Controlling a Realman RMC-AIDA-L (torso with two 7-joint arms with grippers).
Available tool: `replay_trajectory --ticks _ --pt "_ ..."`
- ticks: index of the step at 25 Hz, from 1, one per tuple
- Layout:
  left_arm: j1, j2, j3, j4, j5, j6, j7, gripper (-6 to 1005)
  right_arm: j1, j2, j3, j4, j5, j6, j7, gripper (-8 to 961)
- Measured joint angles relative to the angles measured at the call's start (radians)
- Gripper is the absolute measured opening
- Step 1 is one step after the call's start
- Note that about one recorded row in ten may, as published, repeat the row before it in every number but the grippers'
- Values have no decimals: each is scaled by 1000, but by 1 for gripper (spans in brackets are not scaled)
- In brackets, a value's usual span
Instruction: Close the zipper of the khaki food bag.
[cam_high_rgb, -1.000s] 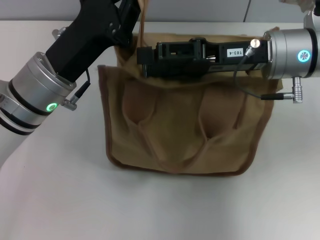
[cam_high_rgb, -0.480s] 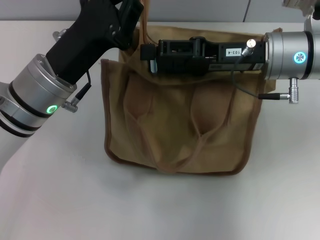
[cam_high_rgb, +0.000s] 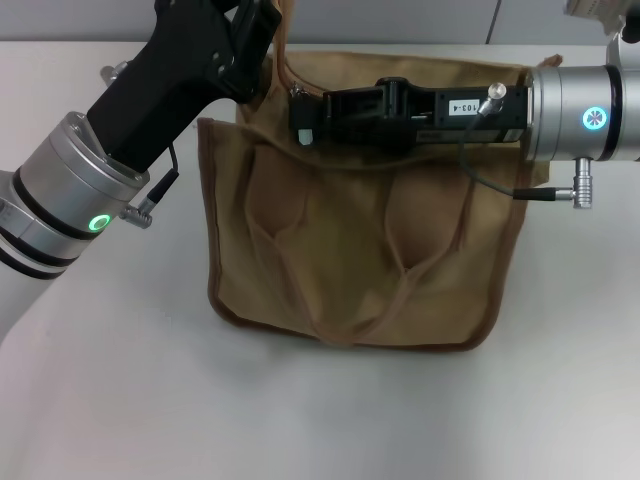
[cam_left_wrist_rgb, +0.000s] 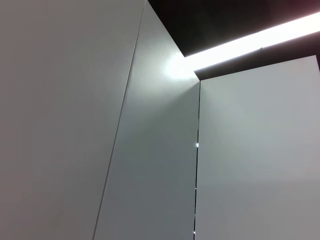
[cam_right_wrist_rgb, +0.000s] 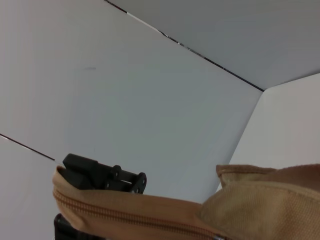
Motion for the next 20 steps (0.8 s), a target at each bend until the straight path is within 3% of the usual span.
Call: replay_trajectory --ticks 8,16,20 --pt "6 0 2 0 0 2 0 41 -17 0 4 0 2 1 -31 211" --pt "44 2 -7 2 -5 -7 3 41 -51 -4 5 -7 12 -20 -60 10" --pt "90 5 -34 12 -8 -20 6 42 -76 -10 40 -9 13 -69 -85 3"
